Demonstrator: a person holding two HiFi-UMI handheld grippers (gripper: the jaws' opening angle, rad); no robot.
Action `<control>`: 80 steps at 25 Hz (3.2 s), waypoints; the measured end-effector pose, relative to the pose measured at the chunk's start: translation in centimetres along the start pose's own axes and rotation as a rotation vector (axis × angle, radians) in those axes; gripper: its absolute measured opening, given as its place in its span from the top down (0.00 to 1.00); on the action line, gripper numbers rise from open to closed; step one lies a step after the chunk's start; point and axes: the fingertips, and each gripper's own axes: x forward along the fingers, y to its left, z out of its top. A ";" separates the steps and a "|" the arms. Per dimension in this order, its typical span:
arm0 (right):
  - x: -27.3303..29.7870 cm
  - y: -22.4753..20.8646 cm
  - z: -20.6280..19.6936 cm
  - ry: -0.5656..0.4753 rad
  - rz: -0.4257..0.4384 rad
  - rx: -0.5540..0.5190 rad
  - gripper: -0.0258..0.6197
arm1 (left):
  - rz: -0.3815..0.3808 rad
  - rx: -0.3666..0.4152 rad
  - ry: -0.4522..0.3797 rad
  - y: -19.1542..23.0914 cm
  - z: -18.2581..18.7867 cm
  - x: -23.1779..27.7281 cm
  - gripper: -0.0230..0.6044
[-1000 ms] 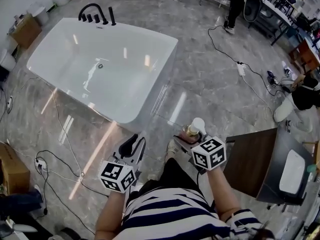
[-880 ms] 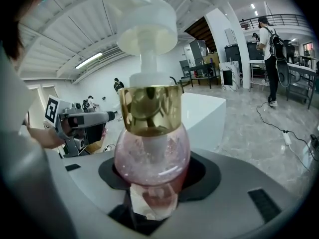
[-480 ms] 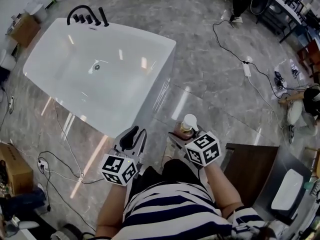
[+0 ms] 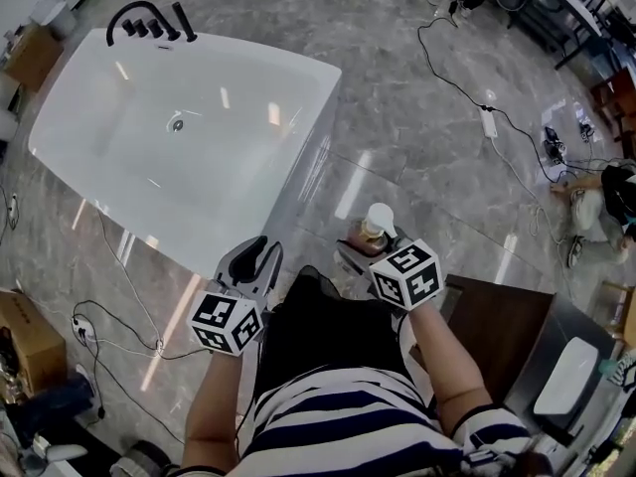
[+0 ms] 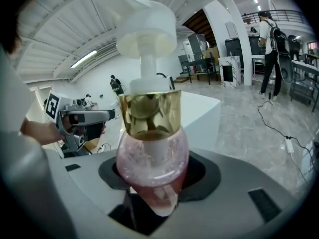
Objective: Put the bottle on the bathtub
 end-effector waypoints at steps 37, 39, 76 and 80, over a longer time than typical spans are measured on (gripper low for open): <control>14.4 -12.4 -11.6 0.062 -0.177 0.229 0.60 | -0.217 0.025 0.208 2.7 -8.9 13.2 0.82; 15.4 -13.1 -12.6 0.063 -0.179 0.233 0.60 | -0.211 0.032 0.220 2.1 -10.7 14.3 0.82; 34.6 -22.2 -27.0 0.093 -0.183 0.207 0.60 | -0.008 0.075 0.424 11.9 -36.9 31.0 0.83; 36.4 -22.9 -28.4 0.102 -0.183 0.196 0.60 | 0.009 0.068 0.423 12.9 -38.1 31.7 0.83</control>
